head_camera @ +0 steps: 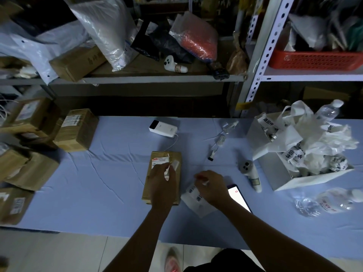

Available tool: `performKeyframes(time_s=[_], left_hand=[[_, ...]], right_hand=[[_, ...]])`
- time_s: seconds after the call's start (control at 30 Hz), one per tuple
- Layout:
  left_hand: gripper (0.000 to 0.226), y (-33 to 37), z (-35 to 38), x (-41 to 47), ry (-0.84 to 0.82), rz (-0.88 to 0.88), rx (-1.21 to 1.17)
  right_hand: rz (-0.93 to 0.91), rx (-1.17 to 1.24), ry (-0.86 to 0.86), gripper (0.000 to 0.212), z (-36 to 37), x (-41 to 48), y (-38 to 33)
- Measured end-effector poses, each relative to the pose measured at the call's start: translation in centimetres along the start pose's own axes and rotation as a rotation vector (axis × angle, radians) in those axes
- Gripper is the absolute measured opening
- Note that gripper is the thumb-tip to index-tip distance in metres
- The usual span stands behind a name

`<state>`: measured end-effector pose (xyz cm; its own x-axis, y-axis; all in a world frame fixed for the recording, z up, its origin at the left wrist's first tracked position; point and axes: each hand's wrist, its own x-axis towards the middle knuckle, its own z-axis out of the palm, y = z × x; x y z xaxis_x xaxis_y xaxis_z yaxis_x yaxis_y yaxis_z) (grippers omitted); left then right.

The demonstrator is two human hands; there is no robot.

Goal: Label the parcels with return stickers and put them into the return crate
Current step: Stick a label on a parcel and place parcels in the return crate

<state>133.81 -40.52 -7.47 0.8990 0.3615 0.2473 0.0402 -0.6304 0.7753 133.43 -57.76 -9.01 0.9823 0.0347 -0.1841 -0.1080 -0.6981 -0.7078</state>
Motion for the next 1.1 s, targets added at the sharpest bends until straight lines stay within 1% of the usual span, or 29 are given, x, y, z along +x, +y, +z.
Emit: performKeyframes(time_s=[0.03, 0.07, 0.1, 0.13, 0.17, 0.2, 0.27, 0.3, 0.37, 0.4, 0.43, 0.47, 0.5, 0.53, 0.57, 0.6, 0.63, 0.67, 0.73, 0.8, 0.87, 0.9, 0.93, 0.97, 1.03, 1.1], left_hand=[[0.023, -0.4, -0.3, 0.1, -0.002, 0.111, 0.102], [0.026, -1.0, -0.4, 0.1, 0.0, 0.213, 0.196], [0.03, -1.3, -0.7, -0.1, -0.017, 0.27, 0.256], [0.032, -1.7, -0.9, -0.2, -0.025, 0.314, 0.299], [0.034, -1.8, -1.3, -0.3, -0.039, 0.341, 0.32], [0.033, -1.9, -1.8, -0.4, -0.041, 0.385, 0.332], [0.038, -2.4, -2.6, -0.4, -0.049, 0.451, 0.321], [0.046, -2.7, -3.0, -0.2, -0.079, 0.455, 0.316], [0.066, -3.9, -4.0, 0.3, -0.15, 0.455, 0.308], [0.071, -4.2, -4.5, 0.3, -0.192, 0.418, 0.245], [0.068, -4.0, -5.1, 0.4, -0.266, 0.305, 0.07], [0.056, -3.4, -5.7, 0.5, -0.318, 0.119, -0.151], [0.044, -2.6, -6.3, 0.7, -0.381, -0.108, -0.369], [0.038, -2.0, -6.6, 1.1, -0.419, -0.314, -0.535], [0.035, -2.0, -6.9, 1.6, -0.419, -0.453, -0.64], [0.034, -2.1, -7.1, 2.1, -0.42, -0.549, -0.718], [0.031, -2.1, -7.5, 2.4, -0.421, -0.596, -0.773], [0.028, -2.2, -7.8, 2.7, -0.425, -0.606, -0.794], [0.024, -2.8, -8.3, 3.1, -0.43, -0.534, -0.724], [0.019, -3.7, -8.5, 3.4, -0.433, -0.395, -0.57], [0.015, -4.8, -8.5, 3.7, -0.432, -0.183, -0.389], [0.017, -5.3, -8.4, 3.8, -0.435, -0.07, -0.301], [0.019, -5.9, -8.3, 3.9, -0.439, 0.019, -0.244], [0.019, -6.3, -8.2, 3.8, -0.452, 0.07, -0.215], [0.023, -7.3, -7.6, 3.6, -0.477, 0.1, -0.194], [0.029, -8.7, -6.8, 3.5, -0.495, 0.065, -0.187]], right_hand=[[0.057, 0.269, -0.095, 0.02, 0.1, 0.1, -1.2], [0.14, 0.513, -0.18, 0.031, 0.0, 0.3, -2.4], [0.195, 0.746, -0.249, 0.038, 0.2, 0.7, -3.3], [0.215, 0.837, -0.26, 0.037, 0.2, 0.8, -4.4], [0.215, 0.886, -0.22, 0.031, 0.3, 1.2, -5.4], [0.209, 0.902, -0.174, 0.034, 0.5, 1.3, -6.2], [0.193, 0.889, -0.076, 0.049, 0.7, 1.4, -7.3], [0.192, 0.894, -0.041, 0.049, 1.0, 1.5, -7.4], [0.189, 0.948, -0.034, 0.04, 1.0, 1.1, -7.8], [0.191, 0.976, -0.048, 0.038, 0.9, 1.0, -7.9], [0.189, 1.001, -0.06, 0.037, 0.8, 0.8, -8.1], [0.175, 1.017, -0.077, 0.038, 0.8, 0.8, -8.3], [0.167, 1.037, -0.1, 0.039, 0.8, 0.6, -8.6], [0.156, 1.049, -0.123, 0.039, 0.9, 0.5, -8.8], [0.153, 1.065, -0.144, 0.038, 1.1, 0.3, -9.1], [0.154, 1.074, -0.158, 0.037, 1.4, 0.2, -9.3], [0.159, 1.07, -0.161, 0.036, 1.6, 0.0, -9.7], [0.167, 1.048, -0.155, 0.036, 1.9, 0.0, -9.8], [0.196, 1.007, -0.132, 0.04, 2.3, 0.0, -10.3], [0.216, 0.907, -0.087, 0.038, 2.8, -0.1, -10.7], [0.184, 0.667, 0.004, 0.03, 3.6, -0.2, -10.7], [0.168, 0.554, 0.047, 0.027, 4.1, -0.4, -10.7], [0.16, 0.468, 0.09, 0.026, 4.8, -0.5, -10.6], [0.169, 0.419, 0.124, 0.027, 5.4, -0.7, -10.6], [0.189, 0.323, 0.169, 0.025, 7.0, -0.6, -10.1], [0.19, 0.225, 0.182, 0.019, 8.8, -0.5, -9.3]])
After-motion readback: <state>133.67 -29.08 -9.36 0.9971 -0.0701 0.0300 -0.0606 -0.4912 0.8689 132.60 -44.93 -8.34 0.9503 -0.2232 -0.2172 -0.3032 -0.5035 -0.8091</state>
